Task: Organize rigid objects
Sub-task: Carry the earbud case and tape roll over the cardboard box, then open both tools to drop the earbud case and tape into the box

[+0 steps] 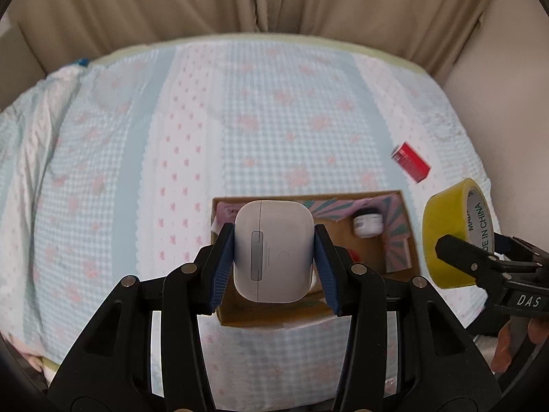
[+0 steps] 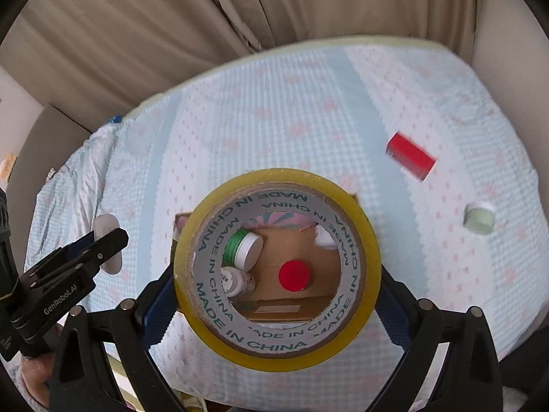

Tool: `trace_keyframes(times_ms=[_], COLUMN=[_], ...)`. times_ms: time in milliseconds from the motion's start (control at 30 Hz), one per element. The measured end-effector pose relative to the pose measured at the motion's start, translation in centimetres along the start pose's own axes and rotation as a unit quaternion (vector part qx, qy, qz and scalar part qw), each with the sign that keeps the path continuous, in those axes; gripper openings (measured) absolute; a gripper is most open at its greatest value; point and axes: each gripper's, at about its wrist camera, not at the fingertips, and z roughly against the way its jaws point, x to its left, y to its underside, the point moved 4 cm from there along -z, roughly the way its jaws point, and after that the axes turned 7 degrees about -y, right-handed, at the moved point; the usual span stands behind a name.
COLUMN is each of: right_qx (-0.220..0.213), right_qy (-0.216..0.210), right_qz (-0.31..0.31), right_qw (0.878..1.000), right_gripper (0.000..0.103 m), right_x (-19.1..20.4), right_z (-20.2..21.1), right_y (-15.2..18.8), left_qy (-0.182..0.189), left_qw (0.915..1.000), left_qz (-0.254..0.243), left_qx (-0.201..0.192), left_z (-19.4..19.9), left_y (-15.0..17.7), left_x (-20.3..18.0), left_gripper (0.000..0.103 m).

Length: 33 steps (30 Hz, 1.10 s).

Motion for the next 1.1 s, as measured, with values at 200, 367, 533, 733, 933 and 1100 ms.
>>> trace_keyframes(times_ms=[200, 367, 533, 733, 933, 1100], right_qx=[0.051, 0.091, 0.129, 0.153, 0.169, 0.179], right_qy=[0.004, 0.01, 0.01, 0.021, 0.022, 0.032], right_qz=[-0.023, -0.04, -0.05, -0.052, -0.021, 0.01], right_qw=[0.998, 0.995, 0.99, 0.987, 0.985, 0.983], right_gripper=[0.098, 0.098, 0.098, 0.098, 0.099, 0.1], right_x=[-0.9, -1.8, -2.9, -4.2, -3.7, -3.2], right_z=[-6.0, -10.8, -15.2, -18.5, -19.4, -19.5], right_y=[0.5, 0.8, 1.5, 2.3, 2.7, 2.7], left_qy=[0.001, 0.004, 0.0, -0.003, 0.006, 0.036], left_qw=[0.9988, 0.9961, 0.9928, 0.9902, 0.9887, 0.9909], left_qz=[-0.004, 0.006, 0.009, -0.019, -0.02, -0.011], left_qx=[0.049, 0.088, 0.119, 0.138, 0.148, 0.129], left_z=[-5.8, -10.6, -15.2, -17.9, -18.5, -17.7], left_y=[0.7, 1.4, 1.6, 1.6, 1.4, 0.7], left_x=[0.9, 1.3, 1.1, -0.2, -0.4, -0.9], left_gripper=[0.042, 0.042, 0.042, 0.042, 0.054, 0.103])
